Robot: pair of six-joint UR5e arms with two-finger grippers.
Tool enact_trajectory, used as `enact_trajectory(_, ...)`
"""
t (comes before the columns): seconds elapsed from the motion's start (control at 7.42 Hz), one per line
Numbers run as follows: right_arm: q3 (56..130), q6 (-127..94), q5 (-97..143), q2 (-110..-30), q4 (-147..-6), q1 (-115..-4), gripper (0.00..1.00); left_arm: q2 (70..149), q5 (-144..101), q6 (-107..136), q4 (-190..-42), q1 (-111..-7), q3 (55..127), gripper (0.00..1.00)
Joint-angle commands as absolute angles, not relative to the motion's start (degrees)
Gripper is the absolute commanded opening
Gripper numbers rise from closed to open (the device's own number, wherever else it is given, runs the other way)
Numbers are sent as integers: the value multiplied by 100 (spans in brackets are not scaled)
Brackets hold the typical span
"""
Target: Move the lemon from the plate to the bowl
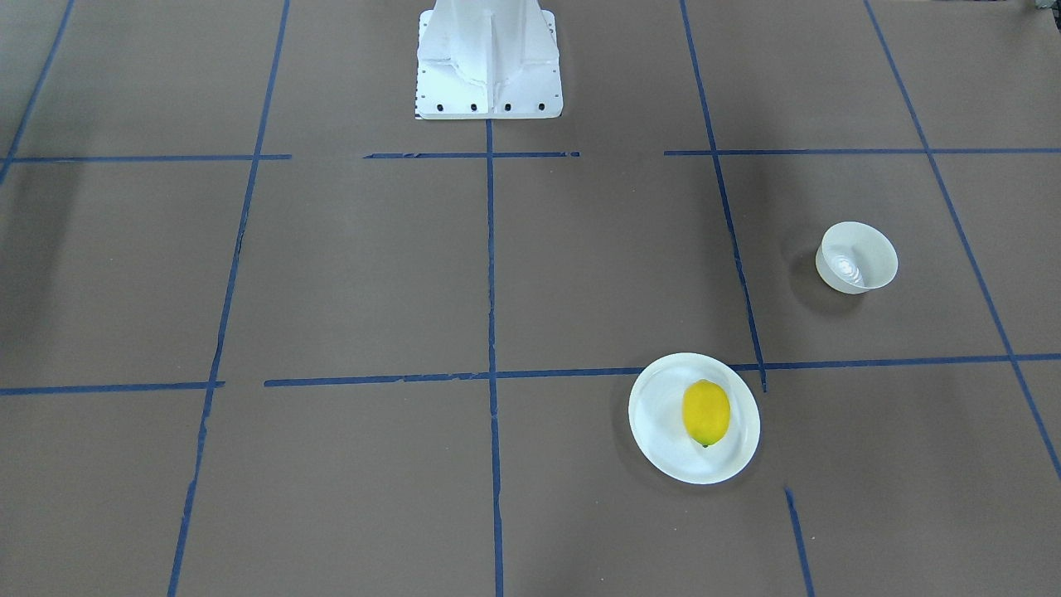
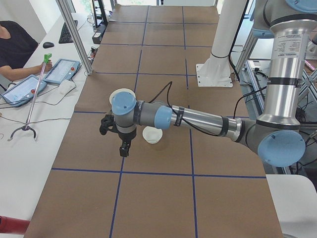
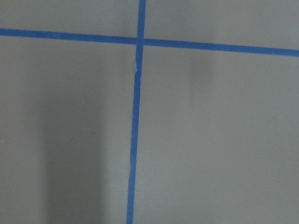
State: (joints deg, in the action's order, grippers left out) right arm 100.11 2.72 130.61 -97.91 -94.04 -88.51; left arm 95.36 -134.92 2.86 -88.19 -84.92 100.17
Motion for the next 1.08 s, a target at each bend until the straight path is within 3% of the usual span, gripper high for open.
enact_trajectory(0.0,10011,272,13061,-9791,-9404,-8851,100,10498,-13447,1863,-8763,-7370,10248,100)
enact_trajectory(0.27,10011,272,13061,-9791,-9404,-8851,100,11272,-13090,2879,-8745,-6570,9951,100)
enact_trajectory(0.94,10011,272,13061,-9791,-9404,-8851,100,12971,-12982,3812,-9751,-6110,7476,100)
